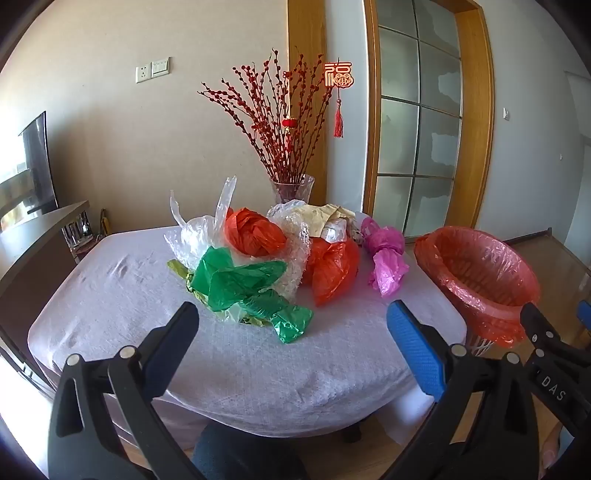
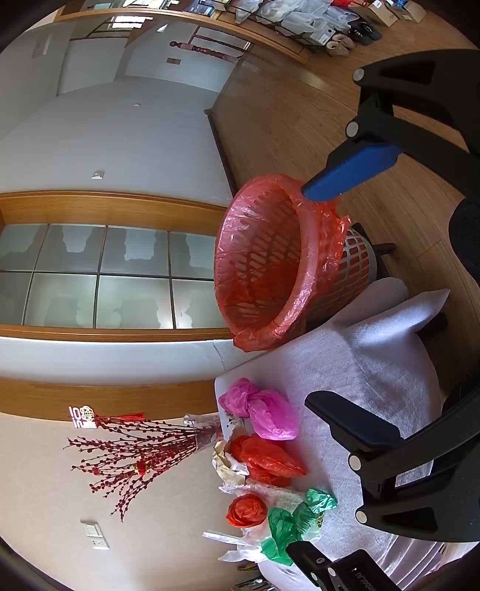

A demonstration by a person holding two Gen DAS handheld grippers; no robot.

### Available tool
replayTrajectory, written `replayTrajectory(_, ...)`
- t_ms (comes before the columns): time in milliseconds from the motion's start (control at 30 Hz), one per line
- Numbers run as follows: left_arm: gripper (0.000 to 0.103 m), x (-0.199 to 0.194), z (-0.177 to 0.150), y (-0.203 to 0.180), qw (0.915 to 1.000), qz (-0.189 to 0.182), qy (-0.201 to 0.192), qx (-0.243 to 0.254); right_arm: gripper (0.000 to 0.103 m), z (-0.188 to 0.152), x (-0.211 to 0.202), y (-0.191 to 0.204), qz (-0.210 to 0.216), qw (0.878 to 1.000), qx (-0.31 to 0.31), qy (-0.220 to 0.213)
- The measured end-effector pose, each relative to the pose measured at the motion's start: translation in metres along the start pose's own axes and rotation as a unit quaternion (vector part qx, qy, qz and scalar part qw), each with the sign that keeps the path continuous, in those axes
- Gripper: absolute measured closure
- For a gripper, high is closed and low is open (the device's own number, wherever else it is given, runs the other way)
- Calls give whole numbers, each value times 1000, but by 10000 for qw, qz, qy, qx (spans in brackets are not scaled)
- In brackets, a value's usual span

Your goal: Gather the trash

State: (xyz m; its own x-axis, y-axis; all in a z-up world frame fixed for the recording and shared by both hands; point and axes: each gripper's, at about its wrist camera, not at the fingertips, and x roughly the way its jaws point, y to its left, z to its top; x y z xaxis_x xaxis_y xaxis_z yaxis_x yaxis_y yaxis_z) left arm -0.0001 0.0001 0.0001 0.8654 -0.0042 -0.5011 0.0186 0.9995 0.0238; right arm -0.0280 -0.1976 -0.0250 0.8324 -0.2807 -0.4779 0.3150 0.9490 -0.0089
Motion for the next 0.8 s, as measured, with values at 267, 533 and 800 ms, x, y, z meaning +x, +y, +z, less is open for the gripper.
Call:
replayTrajectory(267, 4, -1, -1, -1, 10000, -15, 35, -8, 2, 0, 0, 1, 3, 10000, -3, -7)
replayTrajectory(533, 4, -1, -1, -2, 10000, -6, 36, -8, 2, 0, 0, 2, 0, 10000, -1, -6)
replayTrajectory(800, 4, 3, 0, 2, 10000, -5, 41, -10, 2, 0, 0, 2, 1, 10000, -1, -6)
